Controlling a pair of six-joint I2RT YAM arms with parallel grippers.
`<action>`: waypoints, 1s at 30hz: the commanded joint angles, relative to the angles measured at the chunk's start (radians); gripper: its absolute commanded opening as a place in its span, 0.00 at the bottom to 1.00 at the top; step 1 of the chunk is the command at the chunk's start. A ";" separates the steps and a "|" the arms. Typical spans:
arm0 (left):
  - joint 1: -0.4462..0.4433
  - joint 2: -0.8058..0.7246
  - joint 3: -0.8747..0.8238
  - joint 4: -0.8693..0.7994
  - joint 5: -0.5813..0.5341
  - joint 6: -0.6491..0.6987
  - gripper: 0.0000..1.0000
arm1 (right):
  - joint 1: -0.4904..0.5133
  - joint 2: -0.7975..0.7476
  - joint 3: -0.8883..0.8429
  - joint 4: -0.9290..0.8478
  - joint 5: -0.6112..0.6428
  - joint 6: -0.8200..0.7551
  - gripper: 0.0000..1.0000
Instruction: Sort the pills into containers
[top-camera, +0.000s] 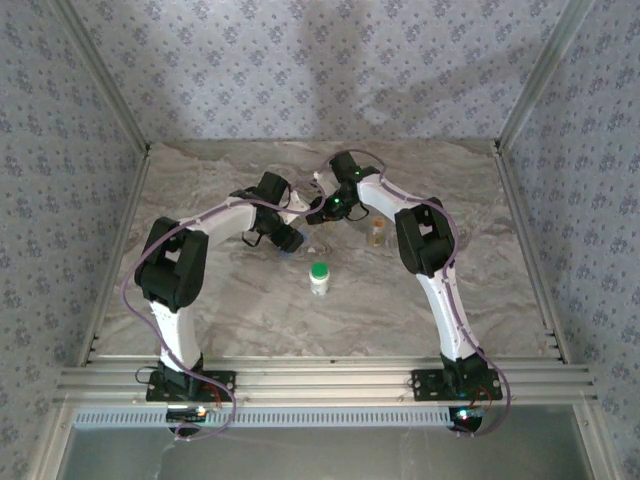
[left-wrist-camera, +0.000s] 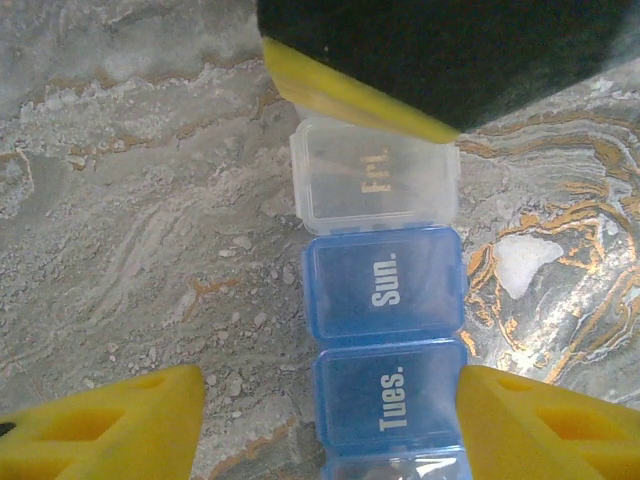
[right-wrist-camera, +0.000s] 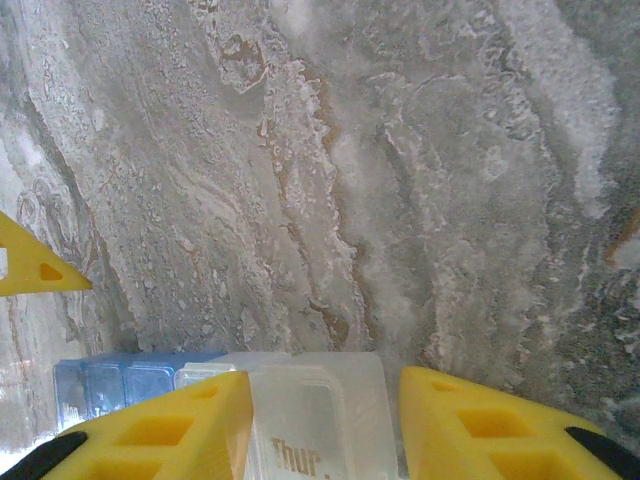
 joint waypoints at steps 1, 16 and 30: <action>-0.008 -0.020 -0.010 -0.018 0.026 -0.011 0.68 | 0.002 0.019 -0.035 -0.099 -0.005 -0.021 0.44; 0.029 -0.086 -0.034 -0.009 0.020 -0.016 0.68 | 0.004 -0.026 -0.024 -0.068 -0.048 -0.077 0.51; 0.048 -0.130 -0.062 0.025 0.052 -0.037 0.68 | 0.047 0.024 0.031 -0.224 0.122 -0.159 0.47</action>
